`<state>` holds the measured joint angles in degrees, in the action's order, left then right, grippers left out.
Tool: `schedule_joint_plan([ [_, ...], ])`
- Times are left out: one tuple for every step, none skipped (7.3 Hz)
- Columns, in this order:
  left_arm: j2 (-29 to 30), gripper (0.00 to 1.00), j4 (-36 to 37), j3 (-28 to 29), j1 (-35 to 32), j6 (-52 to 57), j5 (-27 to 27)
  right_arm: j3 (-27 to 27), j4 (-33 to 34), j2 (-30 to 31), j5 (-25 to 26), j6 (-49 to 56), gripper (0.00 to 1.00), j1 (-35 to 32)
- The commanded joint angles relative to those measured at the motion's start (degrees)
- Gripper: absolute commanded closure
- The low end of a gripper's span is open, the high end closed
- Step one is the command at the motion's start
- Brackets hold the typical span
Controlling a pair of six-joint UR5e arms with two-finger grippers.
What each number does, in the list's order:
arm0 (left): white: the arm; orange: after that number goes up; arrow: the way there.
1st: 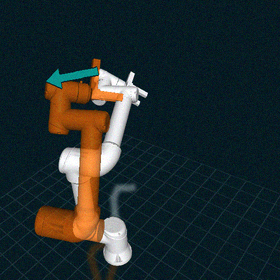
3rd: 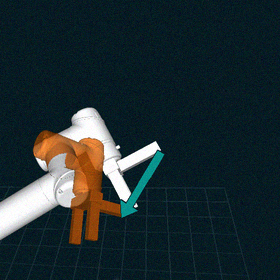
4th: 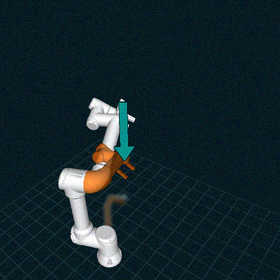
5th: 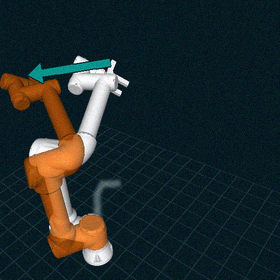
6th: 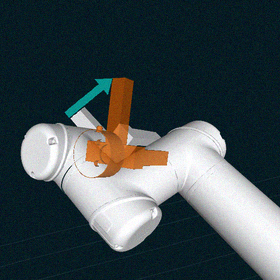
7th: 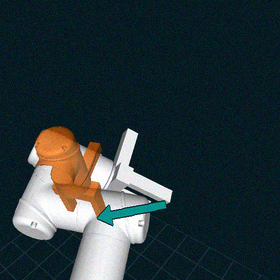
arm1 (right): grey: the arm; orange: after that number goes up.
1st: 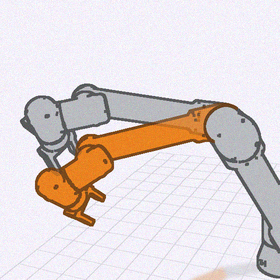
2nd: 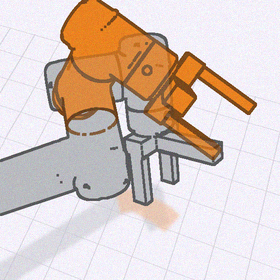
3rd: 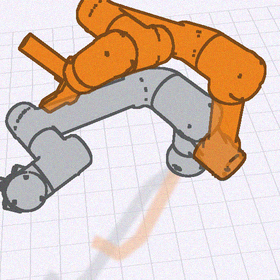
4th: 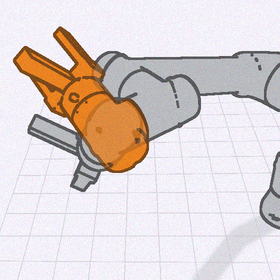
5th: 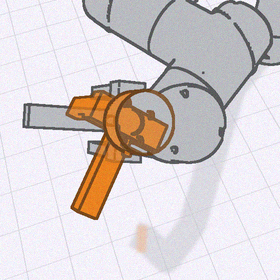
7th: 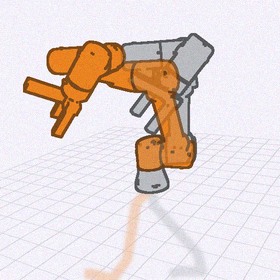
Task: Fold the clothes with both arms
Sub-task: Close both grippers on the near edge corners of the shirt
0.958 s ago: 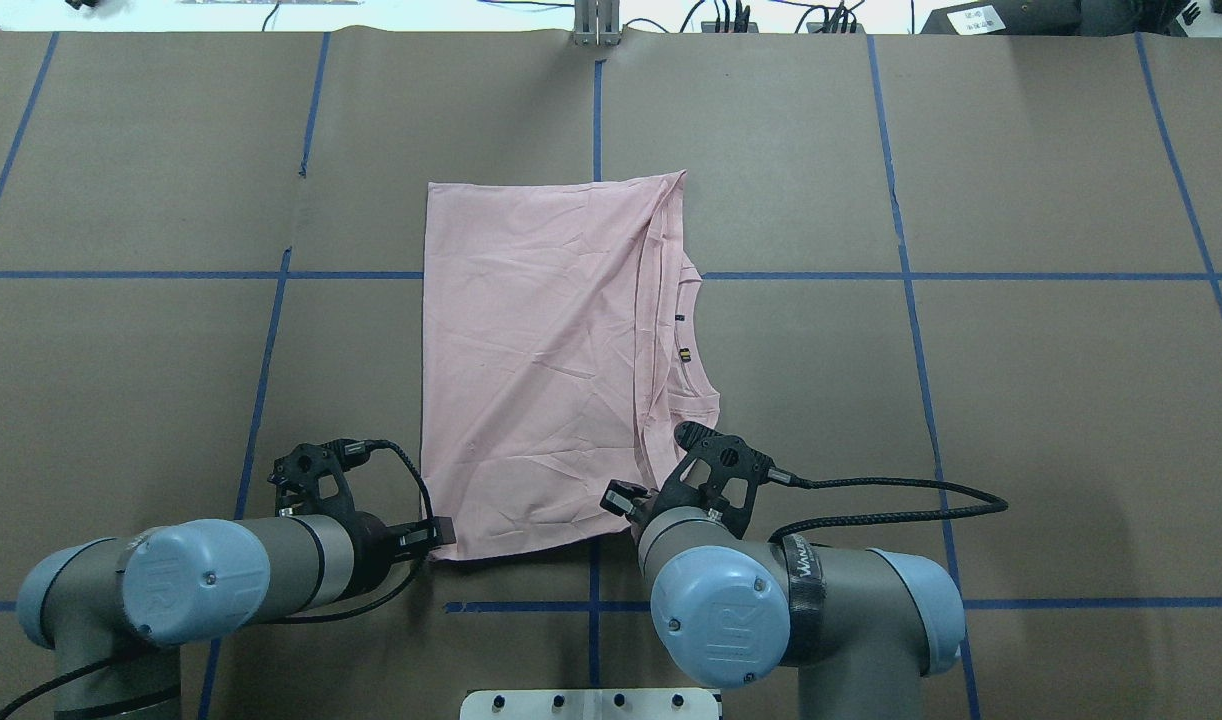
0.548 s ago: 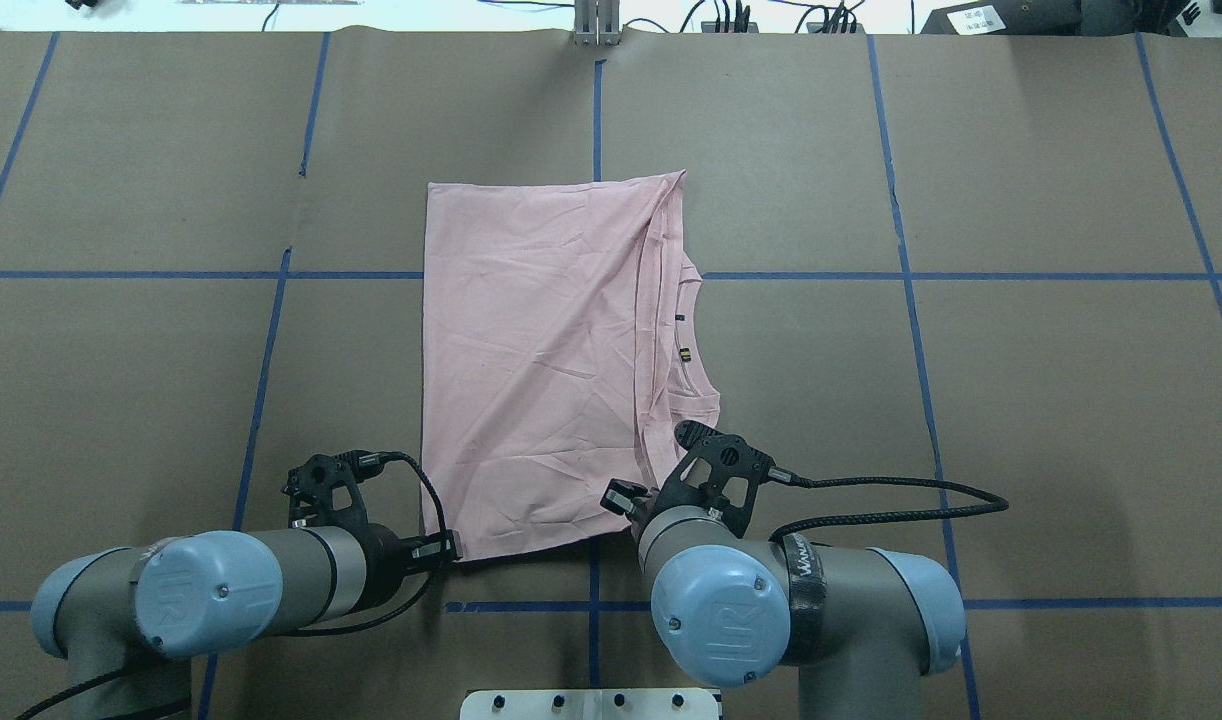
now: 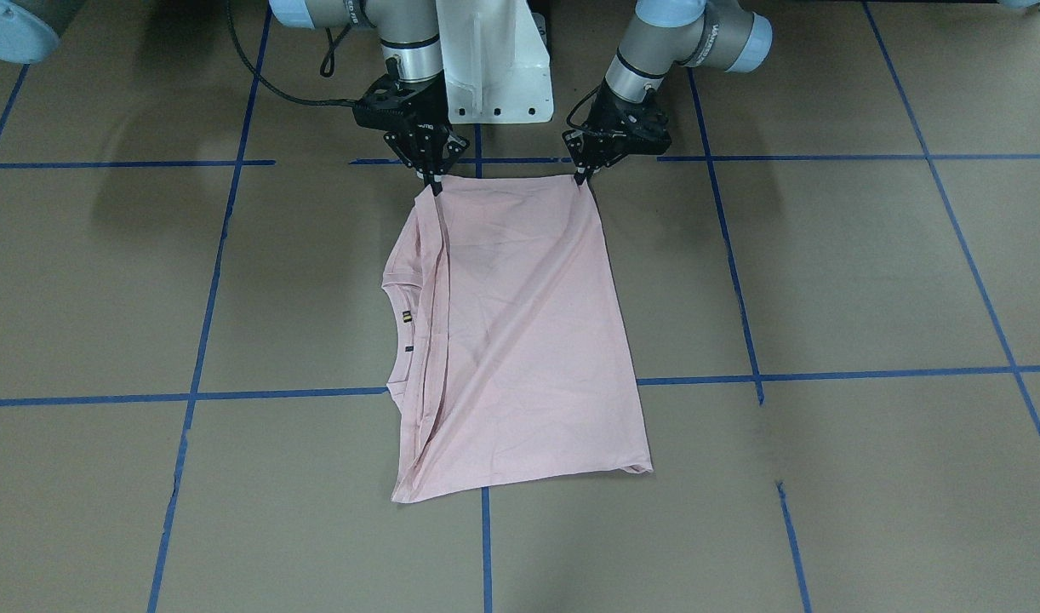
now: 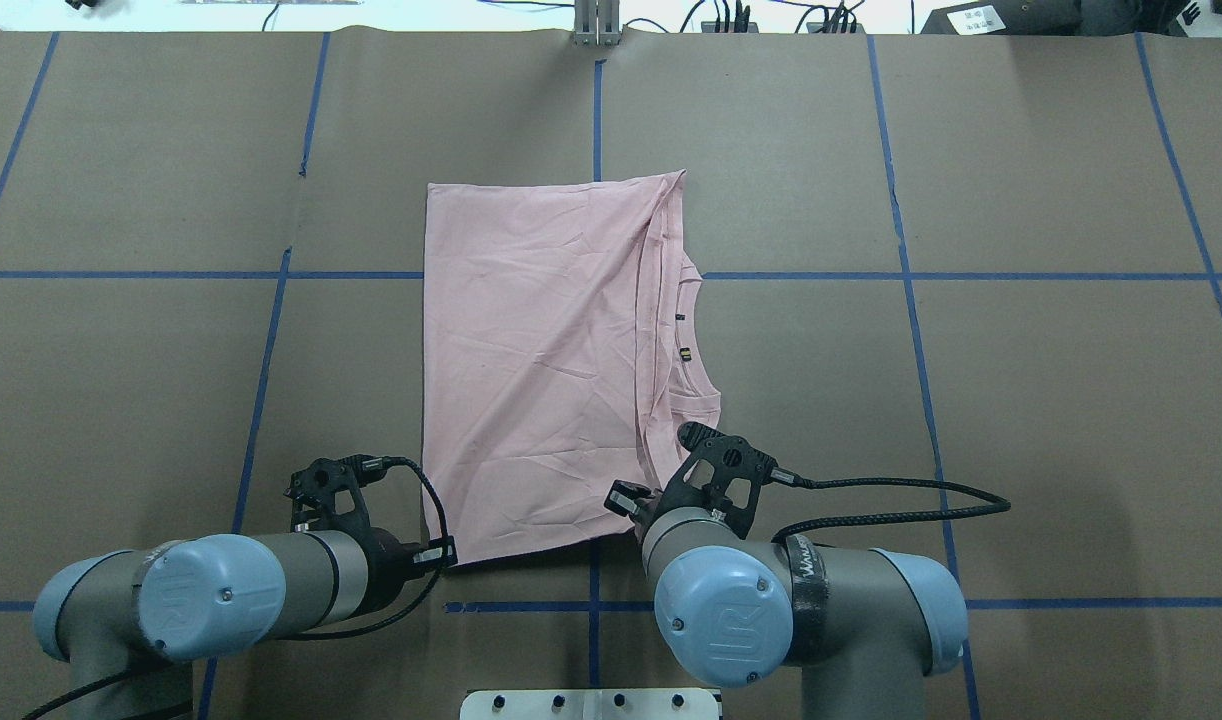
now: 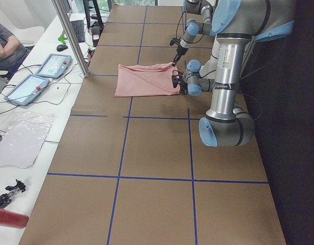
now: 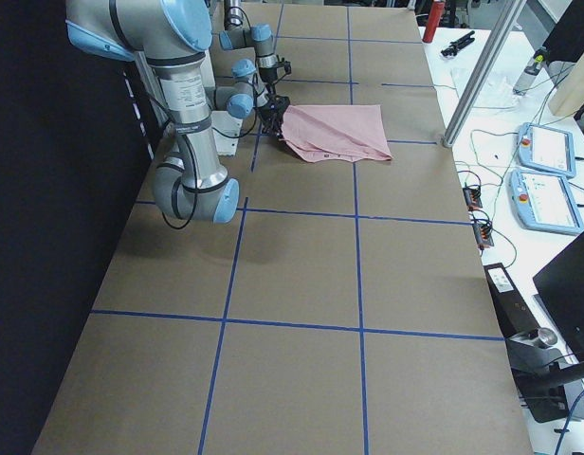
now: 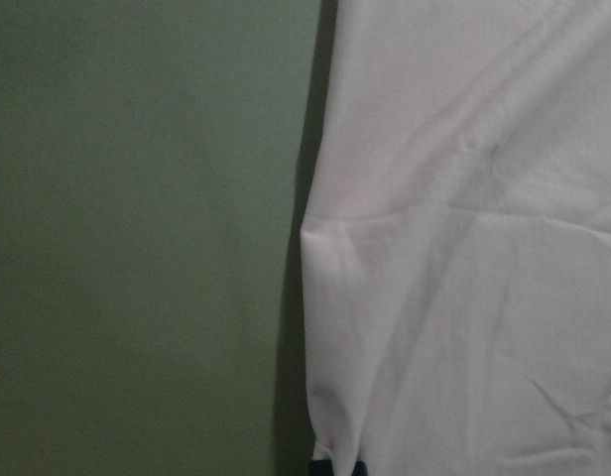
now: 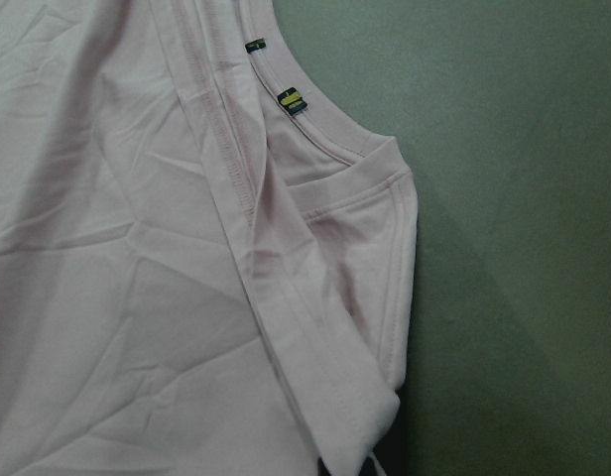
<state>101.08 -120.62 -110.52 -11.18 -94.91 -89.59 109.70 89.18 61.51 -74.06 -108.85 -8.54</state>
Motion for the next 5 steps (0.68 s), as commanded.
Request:
schedule_joint_plan([
  [0.09,1.0,7.71,-8.51,-0.5,5.58,-2.85,4.69,1.95,0.97,-1.16,1.96,1.0,-0.77],
  [0.09,1.0,13.6,-14.75,-1.2,5.88,-4.61,11.69,9.45,1.16,-1.61,2.24,1.0,-0.69],
  [2.17,1.0,21.31,-21.69,-2.17,5.88,-7.94,20.29,17.79,0.81,-2.05,2.24,1.0,0.01],
  [6.89,1.0,31.92,-28.28,-2.7,5.88,-9.97,27.16,24.66,0.55,-3.7,1.98,1.0,0.8],
  [13.38,1.0,42.46,-31.48,-2.62,5.79,-11.21,29.84,27.6,0.37,-3.98,1.89,1.0,1.33],
])
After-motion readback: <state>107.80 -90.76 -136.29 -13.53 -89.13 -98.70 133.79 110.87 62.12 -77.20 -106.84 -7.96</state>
